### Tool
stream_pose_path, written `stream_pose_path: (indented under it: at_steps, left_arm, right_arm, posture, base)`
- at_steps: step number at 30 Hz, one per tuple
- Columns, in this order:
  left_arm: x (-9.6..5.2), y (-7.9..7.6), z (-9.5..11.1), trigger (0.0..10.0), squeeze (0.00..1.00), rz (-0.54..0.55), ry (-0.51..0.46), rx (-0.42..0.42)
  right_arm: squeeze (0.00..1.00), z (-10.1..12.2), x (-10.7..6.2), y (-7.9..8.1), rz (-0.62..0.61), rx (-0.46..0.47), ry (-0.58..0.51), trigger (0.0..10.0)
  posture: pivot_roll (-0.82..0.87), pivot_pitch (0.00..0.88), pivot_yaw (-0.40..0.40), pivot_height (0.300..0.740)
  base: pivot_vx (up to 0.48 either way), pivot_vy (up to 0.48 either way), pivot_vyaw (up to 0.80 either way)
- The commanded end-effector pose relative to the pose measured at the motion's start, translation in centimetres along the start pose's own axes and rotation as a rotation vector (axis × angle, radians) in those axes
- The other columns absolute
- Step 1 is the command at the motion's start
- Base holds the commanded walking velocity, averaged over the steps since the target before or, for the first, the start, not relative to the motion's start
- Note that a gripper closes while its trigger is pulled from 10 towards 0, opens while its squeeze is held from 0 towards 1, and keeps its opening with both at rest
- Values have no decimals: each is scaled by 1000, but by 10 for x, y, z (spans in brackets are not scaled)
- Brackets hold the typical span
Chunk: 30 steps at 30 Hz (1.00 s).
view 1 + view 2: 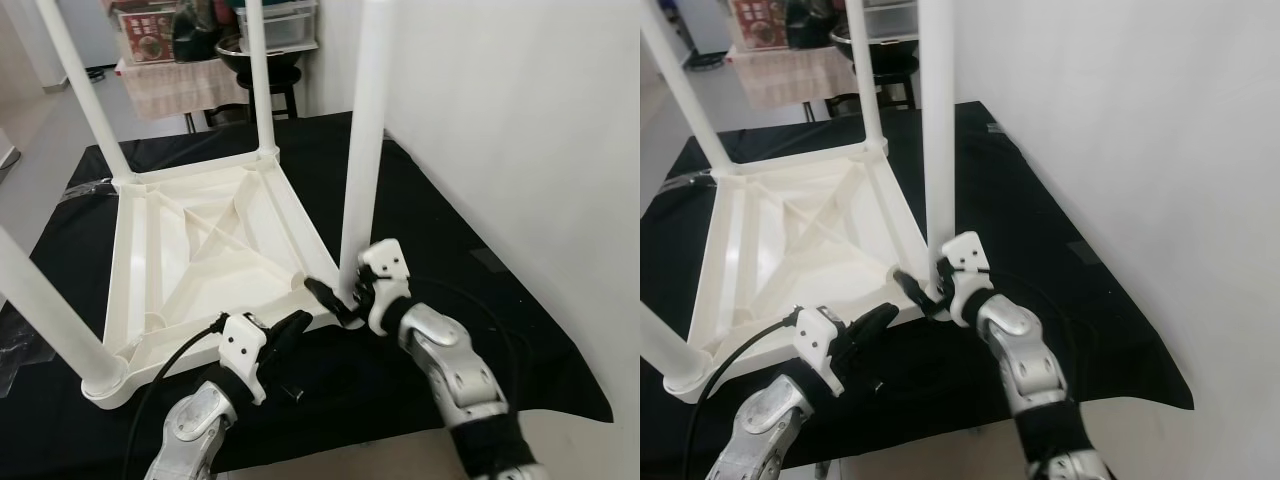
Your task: Building children table
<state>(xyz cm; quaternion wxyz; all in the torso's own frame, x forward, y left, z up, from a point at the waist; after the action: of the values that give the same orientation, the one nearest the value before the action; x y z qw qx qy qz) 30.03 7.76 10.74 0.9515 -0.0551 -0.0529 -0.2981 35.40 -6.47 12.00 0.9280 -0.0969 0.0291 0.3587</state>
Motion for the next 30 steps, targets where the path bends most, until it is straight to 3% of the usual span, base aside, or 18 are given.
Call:
stream_pose_path:
  at_steps: [1,4,5,6,7,11,15,21,23,25,30]
  left_arm:
    - [-4,9,-3,10000,0,37,10,-18]
    - [-6,16,0,10000,0,70,-3,-36]
    - [-11,29,4,10000,0,133,-22,-61]
    - [-11,29,4,10000,0,133,-22,-61]
    - [-23,54,8,10000,0,254,-38,-96]
    - [-39,73,11,10000,0,372,-41,-142]
    - [-47,74,12,10000,0,430,-30,-172]
    - [-66,55,-2,10000,0,453,54,-227]
    - [-66,55,-2,10000,0,453,54,-227]
    - [-72,44,-7,10000,0,450,95,-218]
    - [-78,45,-8,10000,0,479,140,-157]
  right_arm:
    - [0,-3,2,15,69,1,1,10000]
    - [0,-9,-4,8,43,4,14,10000]
    - [0,-17,-12,-3,-8,11,34,10000]
    - [0,-17,-12,-3,-8,11,34,10000]
    - [0,-28,-27,-18,-82,23,61,10000]
    - [0,-39,-45,-27,-146,32,91,10000]
    - [0,-42,-51,-33,-184,43,96,10000]
    - [0,-49,-56,-45,-259,51,114,10000]
    - [0,-49,-56,-45,-259,51,114,10000]
    - [0,-52,-55,-46,-270,51,126,10000]
    - [0,-54,-48,-44,-285,57,135,10000]
  posture:
    - [16,6,2,740]
    - [9,6,2,740]
    - [-8,7,6,740]
    - [-8,7,6,740]
    - [-18,10,10,740]
    - [-19,11,14,740]
    - [-17,16,16,740]
    - [-8,24,9,740]
    - [-8,24,9,740]
    - [12,35,-2,740]
    - [29,37,-6,740]
  base:
    - [0,0,0]
    - [0,0,0]
    - [0,0,0]
    - [0,0,0]
    - [0,0,0]
    - [0,0,0]
    - [0,0,0]
    - [0,0,0]
    - [0,0,0]
    - [0,0,0]
    - [0,0,0]
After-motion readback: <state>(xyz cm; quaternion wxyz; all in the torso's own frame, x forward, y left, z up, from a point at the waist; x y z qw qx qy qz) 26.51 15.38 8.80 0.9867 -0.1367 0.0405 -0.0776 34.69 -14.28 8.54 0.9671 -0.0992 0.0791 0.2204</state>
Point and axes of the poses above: a point about 5 cm out from each wrist's last joint towards the gripper, its own x axis pointing out of the wrist towards the gripper, its own z axis along the axis of the wrist's last joint, y = z × x, the point moved 6 cm from there along x, pointing out of the wrist towards the gripper, and after that the axes turned 6 degrees about -x, right-handed, at the moved point
